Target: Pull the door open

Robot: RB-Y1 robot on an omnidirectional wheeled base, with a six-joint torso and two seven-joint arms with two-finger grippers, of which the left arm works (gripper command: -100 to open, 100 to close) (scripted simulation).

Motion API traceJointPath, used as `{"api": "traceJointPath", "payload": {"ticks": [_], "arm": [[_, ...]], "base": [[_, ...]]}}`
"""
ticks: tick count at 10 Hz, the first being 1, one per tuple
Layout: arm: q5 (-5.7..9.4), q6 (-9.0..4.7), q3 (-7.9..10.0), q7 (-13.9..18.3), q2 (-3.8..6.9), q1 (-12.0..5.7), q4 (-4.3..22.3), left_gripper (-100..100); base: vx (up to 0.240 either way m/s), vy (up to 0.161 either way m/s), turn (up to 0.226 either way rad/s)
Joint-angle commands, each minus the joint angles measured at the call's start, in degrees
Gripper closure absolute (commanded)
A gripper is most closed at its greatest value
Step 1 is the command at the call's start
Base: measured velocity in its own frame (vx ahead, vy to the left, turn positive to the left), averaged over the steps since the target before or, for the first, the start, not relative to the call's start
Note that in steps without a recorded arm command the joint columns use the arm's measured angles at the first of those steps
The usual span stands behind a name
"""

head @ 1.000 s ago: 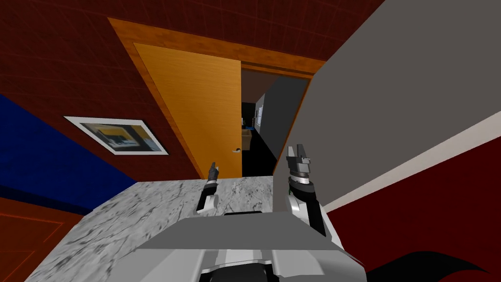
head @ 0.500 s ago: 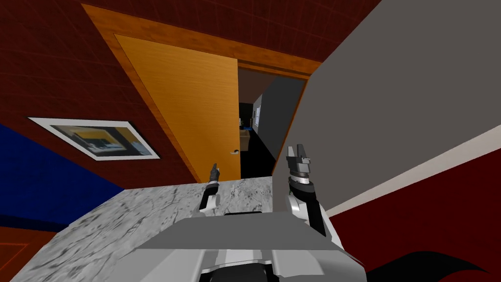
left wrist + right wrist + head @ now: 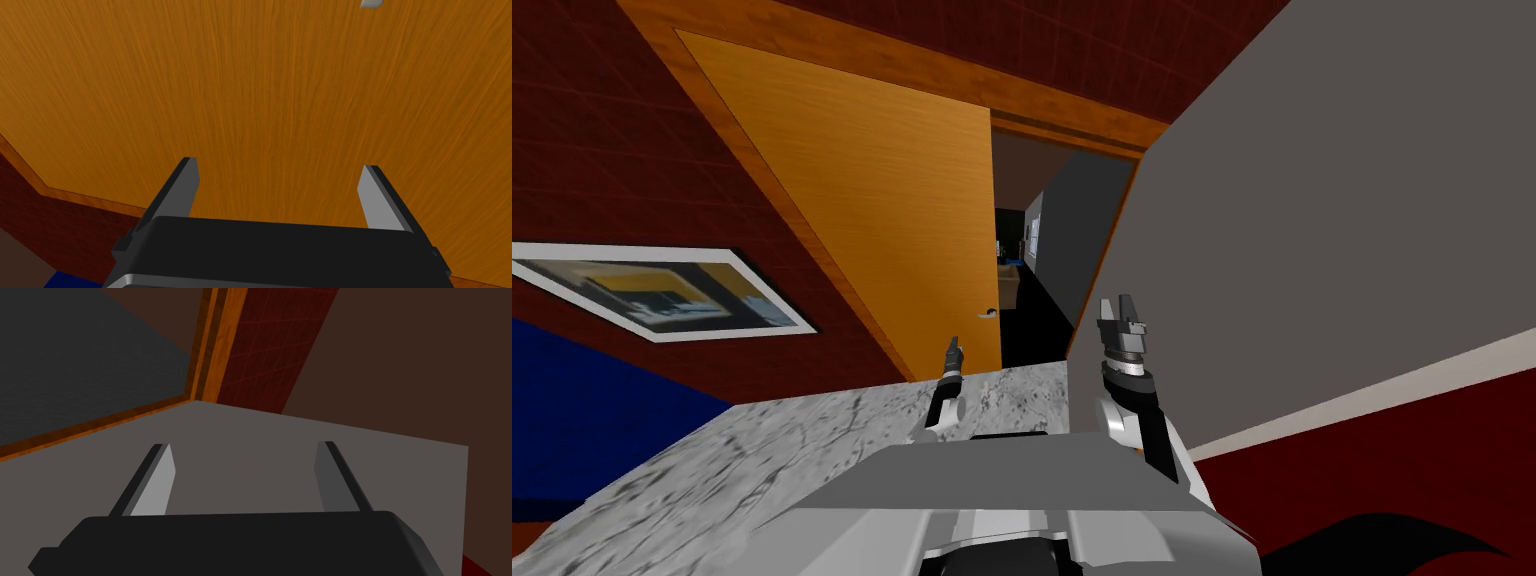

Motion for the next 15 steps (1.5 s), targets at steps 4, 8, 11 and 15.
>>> {"api": "traceJointPath", "payload": {"ticks": [4, 8, 11, 15], "arm": [[1.61, -1.47, 0.1, -1.6, -0.9, -2.88, 6.3, -100], [3.44, -3.14, 0.21, -3.3, -2.2, -6.14, 13.4, -100], [4.32, -3.94, 0.27, -4.1, -2.95, -7.72, 16.8, -100], [4.81, -4.7, 0.35, -4.1, -2.11, -9.15, 20.4, -100]], "base": [[0.072, 0.016, -0.08], [0.089, 0.03, -0.133], [0.077, 0.037, -0.106], [0.045, 0.026, -0.084]]}}
